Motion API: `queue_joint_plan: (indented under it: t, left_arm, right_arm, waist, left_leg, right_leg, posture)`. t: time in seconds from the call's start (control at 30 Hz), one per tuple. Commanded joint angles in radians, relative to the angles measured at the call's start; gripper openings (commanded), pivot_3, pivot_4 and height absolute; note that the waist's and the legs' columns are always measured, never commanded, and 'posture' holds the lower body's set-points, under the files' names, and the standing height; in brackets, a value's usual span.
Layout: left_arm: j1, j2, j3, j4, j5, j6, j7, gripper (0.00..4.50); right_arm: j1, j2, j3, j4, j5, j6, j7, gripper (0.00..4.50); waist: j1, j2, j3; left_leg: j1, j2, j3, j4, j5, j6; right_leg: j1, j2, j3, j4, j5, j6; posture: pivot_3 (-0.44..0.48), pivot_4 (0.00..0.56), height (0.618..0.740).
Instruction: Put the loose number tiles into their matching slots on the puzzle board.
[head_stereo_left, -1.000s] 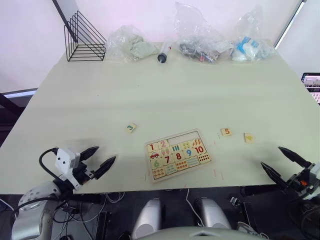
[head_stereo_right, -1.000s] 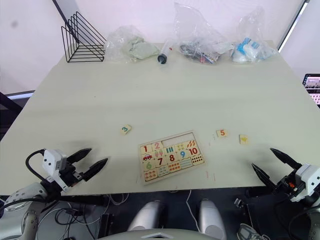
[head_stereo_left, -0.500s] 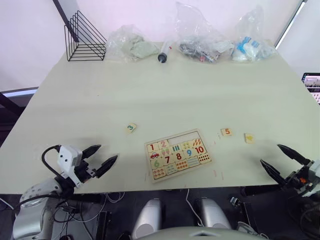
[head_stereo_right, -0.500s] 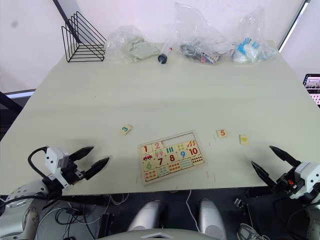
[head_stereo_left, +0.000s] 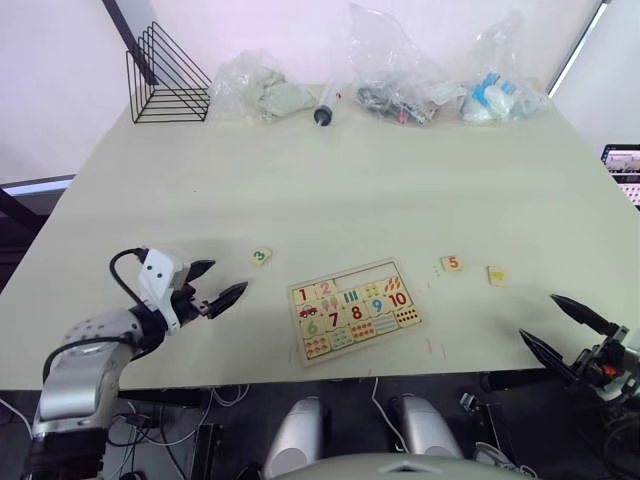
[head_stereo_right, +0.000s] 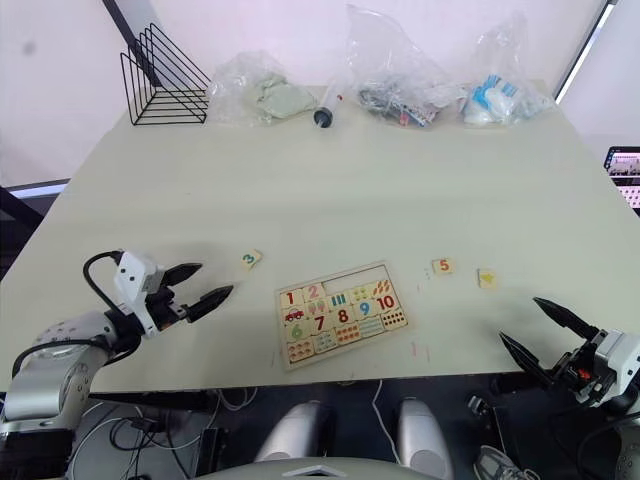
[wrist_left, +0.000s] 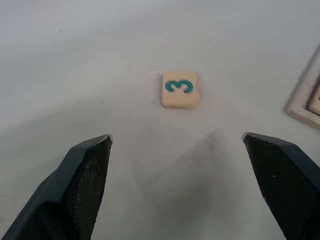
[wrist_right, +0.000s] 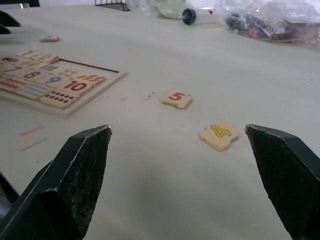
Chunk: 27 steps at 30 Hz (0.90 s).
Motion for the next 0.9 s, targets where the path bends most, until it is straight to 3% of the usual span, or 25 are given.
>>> queue_joint_plan:
  t: [0.03, 0.3, 0.9]
  left_arm:
    - [-0.078, 0.018, -0.062, -0.084, 0.015, 0.11, 0.042, 4.45]
    - [-0.172, 0.011, -0.159, -0.087, 0.071, 0.213, 0.114, 4.45]
    - [-0.229, -0.003, -0.201, -0.032, 0.082, 0.319, 0.125, 4.45]
  right_arm:
    - [0.009, 0.0, 0.007, -0.072, 0.032, 0.012, 0.02, 4.5]
    - [0.009, -0.01, 0.03, -0.103, 0.052, 0.049, 0.064, 4.5]
    - [-0.051, -0.029, 0.026, -0.049, 0.05, 0.061, 0.125, 4.5]
  waist:
    - [0.0, 0.0, 0.0]
    - [0.0, 0.0, 0.0]
    - [0.002, 0.002, 0.001]
  left_leg:
    - [0.0, 0.0, 0.0, 0.0, 0.0, 0.0]
    - [0.0, 0.0, -0.001, 0.0, 0.0, 0.0]
    - [0.0, 0.0, 0.0, 0.0, 0.0, 0.0]
  right_leg:
    - [0.0, 0.0, 0.0, 0.0, 0.0, 0.001]
    - [0.0, 0.0, 0.0, 0.0, 0.002, 0.003]
    - [0.0, 0.0, 0.0, 0.0, 0.002, 0.003]
  posture:
    - [0.0, 0.15, 0.74]
    - [0.0, 0.15, 0.74]
    - [0.0, 0.15, 0.74]
